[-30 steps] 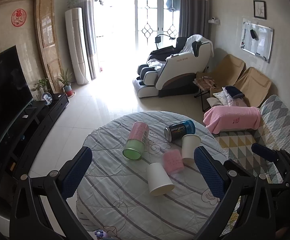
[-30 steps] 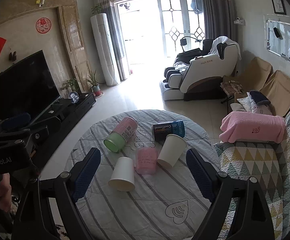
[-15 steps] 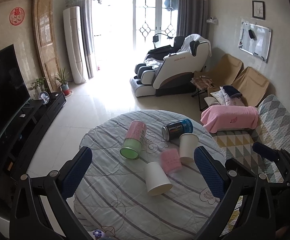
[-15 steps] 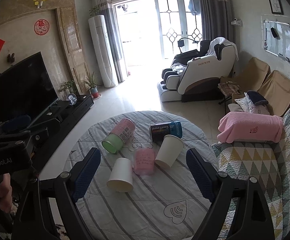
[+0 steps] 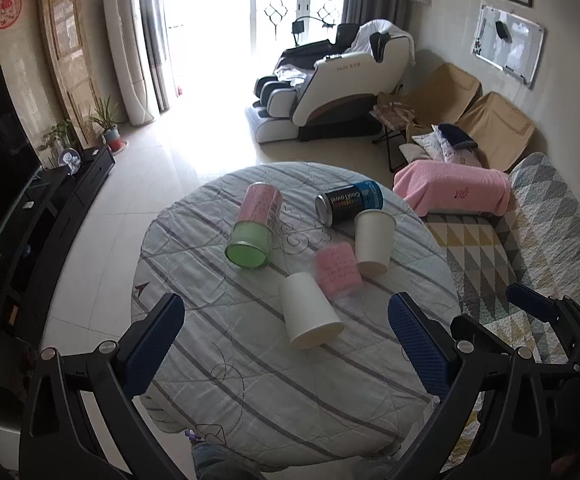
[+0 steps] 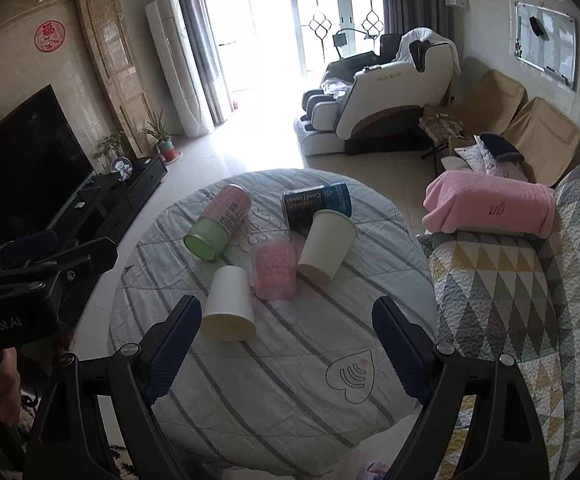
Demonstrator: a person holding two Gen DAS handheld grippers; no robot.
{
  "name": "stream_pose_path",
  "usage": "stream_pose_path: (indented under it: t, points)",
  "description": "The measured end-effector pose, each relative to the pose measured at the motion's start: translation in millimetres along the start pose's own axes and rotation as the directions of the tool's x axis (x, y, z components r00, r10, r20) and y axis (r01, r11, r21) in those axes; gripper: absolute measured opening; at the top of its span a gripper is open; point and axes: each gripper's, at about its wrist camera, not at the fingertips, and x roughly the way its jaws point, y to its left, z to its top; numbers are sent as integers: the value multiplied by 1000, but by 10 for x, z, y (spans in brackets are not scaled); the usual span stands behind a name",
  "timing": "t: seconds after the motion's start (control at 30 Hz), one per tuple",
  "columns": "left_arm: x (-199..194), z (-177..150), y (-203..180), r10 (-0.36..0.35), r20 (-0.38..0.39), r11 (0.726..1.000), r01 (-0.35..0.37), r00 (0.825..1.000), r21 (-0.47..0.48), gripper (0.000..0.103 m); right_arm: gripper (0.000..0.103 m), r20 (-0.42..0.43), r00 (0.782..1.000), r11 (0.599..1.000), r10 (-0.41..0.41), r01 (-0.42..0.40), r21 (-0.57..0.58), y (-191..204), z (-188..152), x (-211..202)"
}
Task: Flip cup upright
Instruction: 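Move the right tool toward the white paper cup lying on its side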
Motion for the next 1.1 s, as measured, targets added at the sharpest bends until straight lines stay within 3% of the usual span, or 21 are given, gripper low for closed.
stream_pose_path:
  t: [0.47,1.1]
  points:
    - [385,-260,73,-24,-152,1000,25,988,1,103,88,-132,991,999,-29,35,42,16,-204,266]
    - [592,-222,422,8,-214,998,-22,977,-63,103,88,-214,975,998,61,-59,16,236,-100,677]
